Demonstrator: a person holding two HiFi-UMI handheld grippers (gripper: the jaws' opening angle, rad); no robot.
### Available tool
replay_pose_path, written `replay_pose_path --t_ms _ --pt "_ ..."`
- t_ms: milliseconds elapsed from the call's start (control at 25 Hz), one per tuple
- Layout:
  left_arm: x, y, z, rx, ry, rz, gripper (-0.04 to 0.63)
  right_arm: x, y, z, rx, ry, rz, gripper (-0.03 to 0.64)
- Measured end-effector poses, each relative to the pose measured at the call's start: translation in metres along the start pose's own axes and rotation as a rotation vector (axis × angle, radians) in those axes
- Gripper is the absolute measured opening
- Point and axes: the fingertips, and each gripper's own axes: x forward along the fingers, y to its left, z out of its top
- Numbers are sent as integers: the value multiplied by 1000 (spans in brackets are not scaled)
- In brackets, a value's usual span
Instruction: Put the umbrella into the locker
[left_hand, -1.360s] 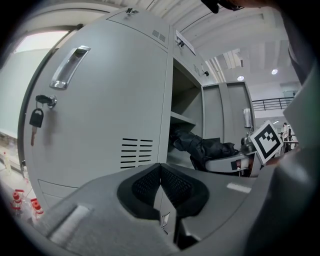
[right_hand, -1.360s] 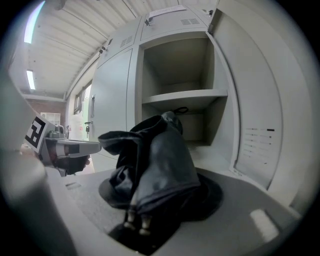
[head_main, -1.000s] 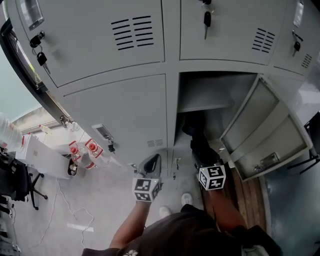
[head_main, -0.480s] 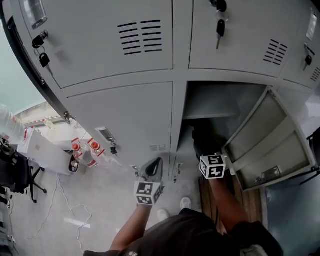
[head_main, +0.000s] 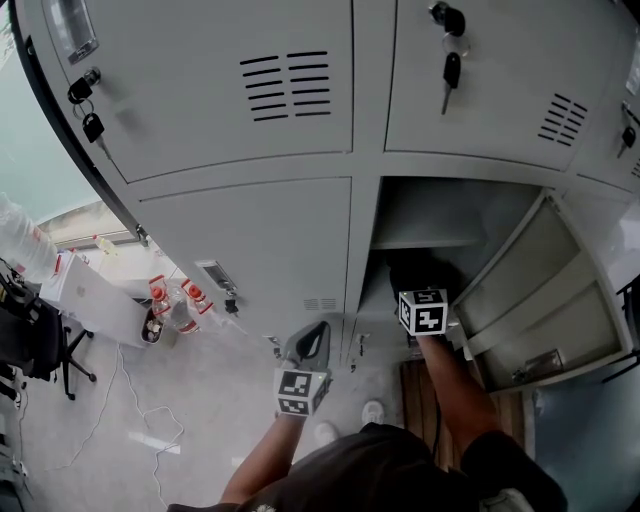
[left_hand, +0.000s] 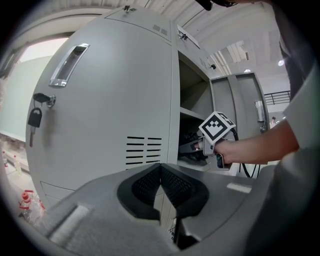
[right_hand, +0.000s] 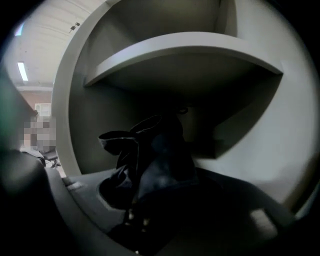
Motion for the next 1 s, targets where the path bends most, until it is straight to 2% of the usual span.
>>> replay_pose_path --t_ms 680,1000 --pt "5 -6 1 4 7 -20 5 43 -21 -18 16 185 -47 230" --pt "4 -5 -6 0 19 -17 5 50 -20 -26 -19 251 -59 244"
